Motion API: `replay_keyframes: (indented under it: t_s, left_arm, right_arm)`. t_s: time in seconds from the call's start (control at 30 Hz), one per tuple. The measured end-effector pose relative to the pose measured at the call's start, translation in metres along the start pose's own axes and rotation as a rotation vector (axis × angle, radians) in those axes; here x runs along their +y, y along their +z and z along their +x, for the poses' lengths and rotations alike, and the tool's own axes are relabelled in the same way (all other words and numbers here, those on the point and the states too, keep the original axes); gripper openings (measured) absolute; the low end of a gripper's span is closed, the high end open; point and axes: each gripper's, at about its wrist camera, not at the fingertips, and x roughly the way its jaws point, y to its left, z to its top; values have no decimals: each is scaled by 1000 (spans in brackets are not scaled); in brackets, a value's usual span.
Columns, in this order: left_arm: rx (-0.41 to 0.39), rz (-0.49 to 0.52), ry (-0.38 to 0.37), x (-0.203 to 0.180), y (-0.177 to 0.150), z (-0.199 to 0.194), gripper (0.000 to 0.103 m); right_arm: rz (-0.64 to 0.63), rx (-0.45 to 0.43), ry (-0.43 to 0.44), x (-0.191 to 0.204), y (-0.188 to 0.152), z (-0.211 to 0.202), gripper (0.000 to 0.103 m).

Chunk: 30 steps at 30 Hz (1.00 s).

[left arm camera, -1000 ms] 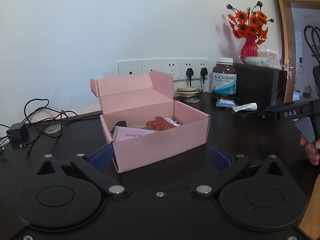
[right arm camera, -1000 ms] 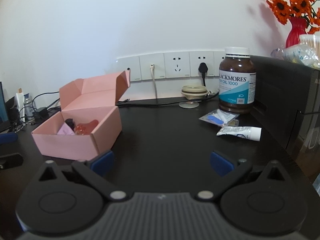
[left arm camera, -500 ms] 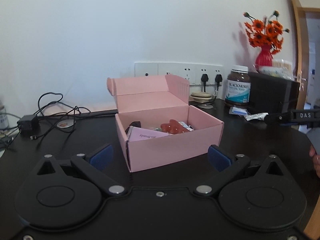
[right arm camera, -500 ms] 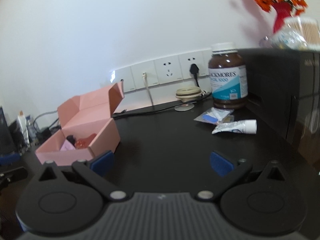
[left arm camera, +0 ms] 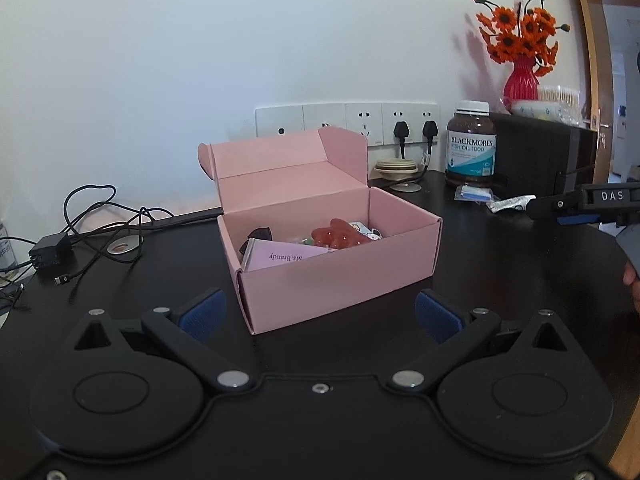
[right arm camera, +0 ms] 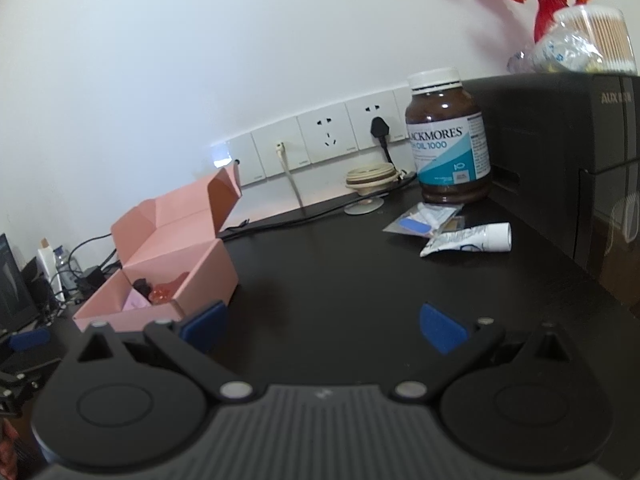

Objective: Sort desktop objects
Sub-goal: 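Move the left gripper toward the plastic bag beside the fish oil bottle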

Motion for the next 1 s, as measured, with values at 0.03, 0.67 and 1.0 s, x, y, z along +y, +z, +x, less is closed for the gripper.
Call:
replay_keyframes:
  t_s: [0.03, 0.67, 1.0]
  left_arm:
    - [0, -1, 1, 0, 0, 0, 103]
    - [-13, 53, 174, -12, 0, -4, 103]
    - [35, 128, 89, -27, 3, 3, 103]
  right_arm:
    - [-6, 3, 1, 1, 0, 0, 102]
    - [-91, 44, 56, -4, 9, 2, 102]
    - [-53, 22, 33, -20, 12, -5, 102]
